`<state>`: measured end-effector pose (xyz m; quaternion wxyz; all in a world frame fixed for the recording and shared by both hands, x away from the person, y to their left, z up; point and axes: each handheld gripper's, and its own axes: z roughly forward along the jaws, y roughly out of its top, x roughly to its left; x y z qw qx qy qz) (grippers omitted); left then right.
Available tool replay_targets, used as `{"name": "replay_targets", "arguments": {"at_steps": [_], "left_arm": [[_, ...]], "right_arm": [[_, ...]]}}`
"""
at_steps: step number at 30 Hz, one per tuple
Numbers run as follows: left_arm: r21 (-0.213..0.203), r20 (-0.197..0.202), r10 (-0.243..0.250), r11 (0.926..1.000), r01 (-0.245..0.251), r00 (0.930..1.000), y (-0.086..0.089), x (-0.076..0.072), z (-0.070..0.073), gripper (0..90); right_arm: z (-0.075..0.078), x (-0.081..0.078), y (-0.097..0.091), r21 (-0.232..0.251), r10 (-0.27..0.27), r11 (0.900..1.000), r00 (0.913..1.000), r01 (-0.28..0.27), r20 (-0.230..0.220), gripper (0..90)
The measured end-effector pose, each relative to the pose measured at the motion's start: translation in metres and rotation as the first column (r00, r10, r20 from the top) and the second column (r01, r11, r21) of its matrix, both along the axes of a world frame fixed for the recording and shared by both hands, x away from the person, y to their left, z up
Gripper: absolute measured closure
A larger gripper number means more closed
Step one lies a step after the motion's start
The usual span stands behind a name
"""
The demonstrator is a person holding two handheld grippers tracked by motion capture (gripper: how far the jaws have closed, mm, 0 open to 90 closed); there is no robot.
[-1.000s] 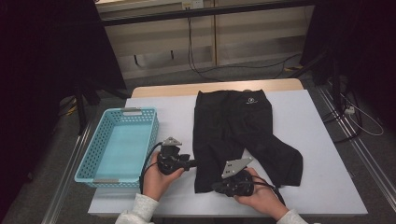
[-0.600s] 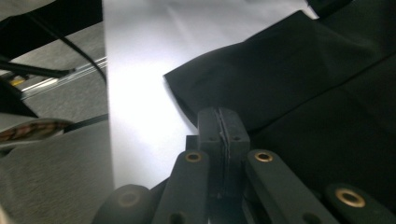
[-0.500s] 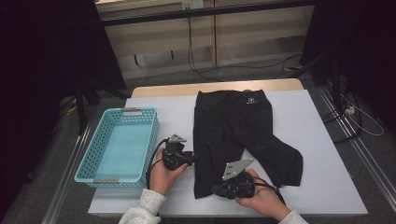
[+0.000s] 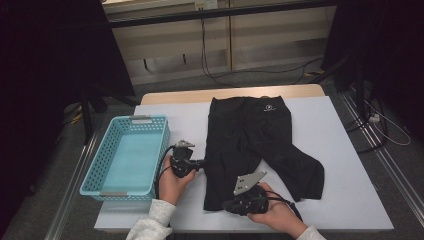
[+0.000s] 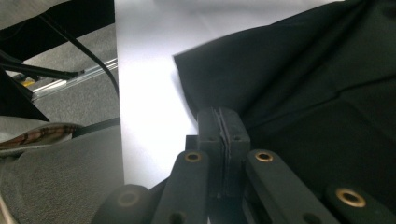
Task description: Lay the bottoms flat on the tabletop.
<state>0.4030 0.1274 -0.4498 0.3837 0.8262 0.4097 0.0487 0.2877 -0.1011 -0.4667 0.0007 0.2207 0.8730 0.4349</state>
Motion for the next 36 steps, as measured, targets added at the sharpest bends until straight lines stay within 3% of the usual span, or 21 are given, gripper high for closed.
{"name": "replay_targets", "arguments": {"at_steps": [2,4,5,7,11,14,17,22,25,26,29,30,33,36], "left_arm": [[0.001,0.01,0.002,1.0,-0.002,0.9999,0.0,-0.001,-0.001,87.0],[0.014,0.01,-0.003,0.9999,0.003,0.9999,-0.001,-0.003,-0.001,75.0],[0.021,0.01,-0.009,0.9997,0.009,0.9999,-0.002,-0.004,-0.001,74.2],[0.03,0.015,-0.013,0.9995,0.013,0.9998,-0.003,-0.006,-0.001,64.3],[0.049,0.02,-0.015,0.9987,0.014,0.9997,0.0,-0.01,0.002,56.3],[0.052,-0.008,-0.026,0.9983,0.026,0.9996,0.0,-0.015,0.0,55.4],[0.065,-0.011,-0.023,0.9976,0.023,0.9997,0.0,-0.017,-0.002,57.4],[0.068,-0.036,-0.04,0.9968,0.042,0.9986,-0.003,-0.019,-0.002,68.9],[0.059,-0.061,-0.054,0.9966,0.058,0.9967,-0.007,-0.019,-0.002,79.9],[0.039,-0.088,-0.062,0.997,0.066,0.9941,-0.006,-0.019,-0.003,84.8],[0.03,-0.101,-0.062,0.9974,0.065,0.9929,-0.006,-0.018,-0.003,88.3],[0.03,-0.102,-0.061,0.9974,0.065,0.9929,-0.006,-0.018,-0.003,88.4],[0.027,-0.104,-0.066,0.9973,0.069,0.9924,-0.006,-0.017,-0.003,88.7],[0.029,-0.1,-0.066,0.9972,0.069,0.9928,-0.005,-0.017,-0.003,88.7]], "right_arm": [[0.0,0.0,0.002,0.01,-0.005,0.9999,1.0,0.005,-0.001,85.5],[0.003,0.0,0.0,0.005,-0.031,0.9995,0.9994,0.031,0.014,70.9],[0.006,0.001,-0.003,0.004,-0.052,0.9986,0.9982,0.052,0.031,71.0],[0.014,0.004,-0.013,0.021,-0.089,0.9959,0.9948,0.088,0.049,69.8],[0.026,0.013,-0.039,0.027,-0.212,0.9773,0.9721,0.21,0.101,61.8],[0.027,0.02,-0.053,0.031,-0.275,0.9615,0.9547,0.273,0.114,61.0],[0.023,0.027,-0.067,0.009,-0.355,0.9337,0.9231,0.358,0.147,60.1],[0.018,0.037,-0.082,-0.014,-0.478,0.8733,0.8627,0.487,0.164,58.1],[0.014,0.044,-0.083,-0.033,-0.513,0.8495,0.8397,0.527,0.177,58.4],[0.013,0.046,-0.083,-0.028,-0.526,0.8427,0.8329,0.538,0.173,58.5],[0.012,0.053,-0.078,-0.013,-0.548,0.83,0.8199,0.558,0.165,59.0],[0.011,0.055,-0.076,-0.014,-0.546,0.8319,0.8224,0.555,0.161,60.1],[0.009,0.061,-0.072,-0.021,-0.556,0.8249,0.8175,0.565,0.15,63.4],[0.005,0.066,-0.07,-0.075,-0.558,0.8175,0.8178,0.571,0.139,68.8]]}}
